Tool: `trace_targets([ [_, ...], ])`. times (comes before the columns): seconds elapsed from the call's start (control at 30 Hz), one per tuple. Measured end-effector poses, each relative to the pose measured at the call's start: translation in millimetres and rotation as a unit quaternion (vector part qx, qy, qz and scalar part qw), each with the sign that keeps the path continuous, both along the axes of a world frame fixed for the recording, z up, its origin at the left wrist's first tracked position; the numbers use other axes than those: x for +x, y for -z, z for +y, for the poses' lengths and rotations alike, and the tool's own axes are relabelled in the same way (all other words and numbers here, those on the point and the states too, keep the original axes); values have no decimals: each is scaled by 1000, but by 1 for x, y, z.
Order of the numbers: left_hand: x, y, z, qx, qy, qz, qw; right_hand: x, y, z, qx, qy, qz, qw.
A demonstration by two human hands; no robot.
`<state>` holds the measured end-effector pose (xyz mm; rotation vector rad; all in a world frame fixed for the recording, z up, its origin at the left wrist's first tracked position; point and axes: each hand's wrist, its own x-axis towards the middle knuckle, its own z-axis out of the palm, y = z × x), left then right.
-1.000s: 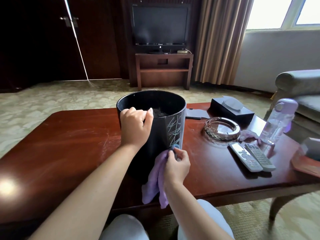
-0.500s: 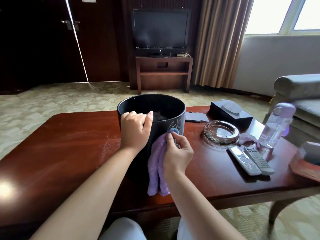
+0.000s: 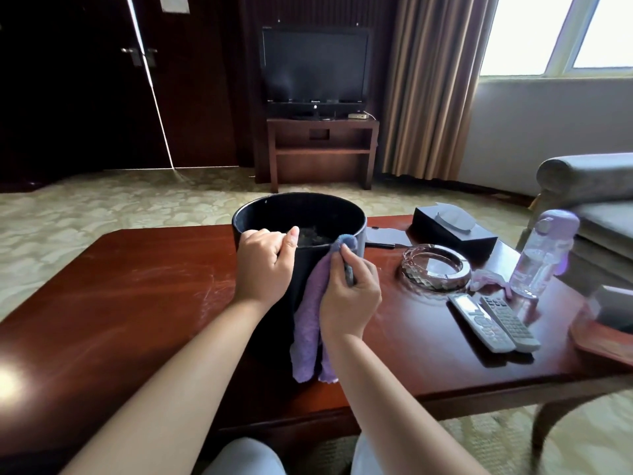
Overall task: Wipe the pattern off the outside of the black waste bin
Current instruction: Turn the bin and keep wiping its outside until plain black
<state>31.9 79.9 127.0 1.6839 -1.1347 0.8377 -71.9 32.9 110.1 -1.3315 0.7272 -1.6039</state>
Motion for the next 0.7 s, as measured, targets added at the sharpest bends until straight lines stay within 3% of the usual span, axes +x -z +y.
trace_targets([
  [0.07,-1,0,2,-4,8,11,1000,-1,7,-3,-22,23,22,999],
  [0.23,-7,-3,3,-41,35,48,997,-9,8,-5,-243,23,133,960],
  [0.37,-8,-4,3,-43,46,60,996,-9,1,-14,-227,43,148,962],
  [0.5,-5,-3,5,-34,62,72,995,-10,-3,-6,-300,19,205,931],
  [0.63,-3,-3,7,-36,77,79,993,-14,-7,-18,-230,59,190,953],
  [0.7,-5,-4,6,-41,75,78,993,-12,-8,-9,-285,27,219,933],
])
